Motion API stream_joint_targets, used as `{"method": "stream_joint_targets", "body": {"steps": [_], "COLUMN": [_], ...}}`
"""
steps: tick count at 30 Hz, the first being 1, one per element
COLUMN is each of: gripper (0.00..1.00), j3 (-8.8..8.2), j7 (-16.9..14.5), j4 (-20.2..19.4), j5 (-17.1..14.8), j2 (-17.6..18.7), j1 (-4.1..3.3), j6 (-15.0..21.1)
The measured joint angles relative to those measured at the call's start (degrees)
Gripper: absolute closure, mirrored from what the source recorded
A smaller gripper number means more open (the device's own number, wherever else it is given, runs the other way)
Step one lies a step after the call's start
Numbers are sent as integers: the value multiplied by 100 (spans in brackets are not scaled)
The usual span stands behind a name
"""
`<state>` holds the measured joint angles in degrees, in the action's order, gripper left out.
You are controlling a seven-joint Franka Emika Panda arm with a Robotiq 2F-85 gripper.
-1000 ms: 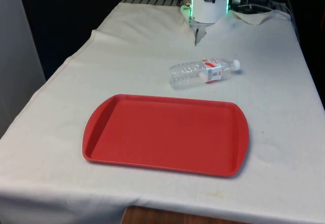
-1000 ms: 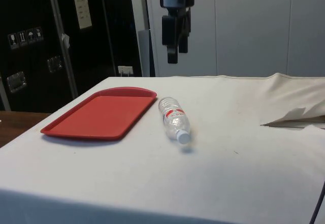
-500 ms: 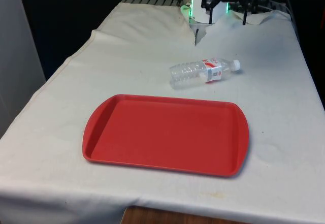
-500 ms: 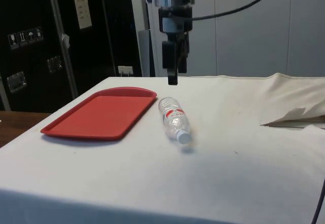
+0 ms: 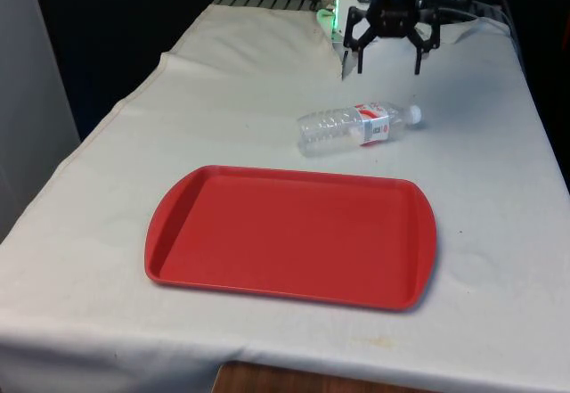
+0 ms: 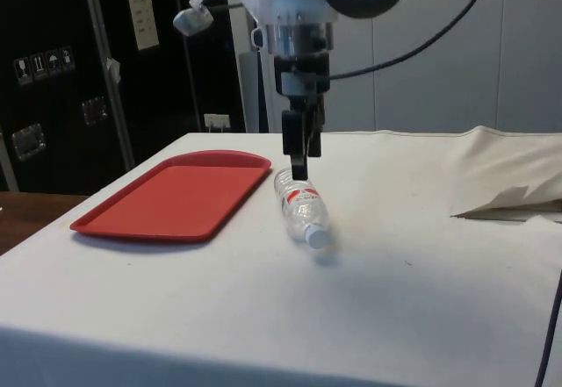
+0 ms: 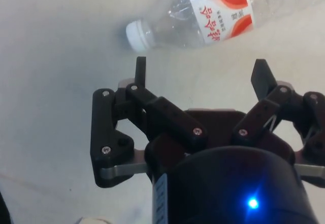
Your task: Place the bottle upright on the tray.
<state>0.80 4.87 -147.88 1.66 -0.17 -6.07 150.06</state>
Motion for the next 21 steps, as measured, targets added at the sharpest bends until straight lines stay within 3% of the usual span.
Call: {"method": "stream_joint_targets", "body": {"steps": [5,21], "gripper": [0,0], "j3": [-17,-17], "j7": [-69,-80], "j4": [11,6], "j5": [0,0], "j2": [178,160], "j1": [0,0], "j6": [172,172]}}
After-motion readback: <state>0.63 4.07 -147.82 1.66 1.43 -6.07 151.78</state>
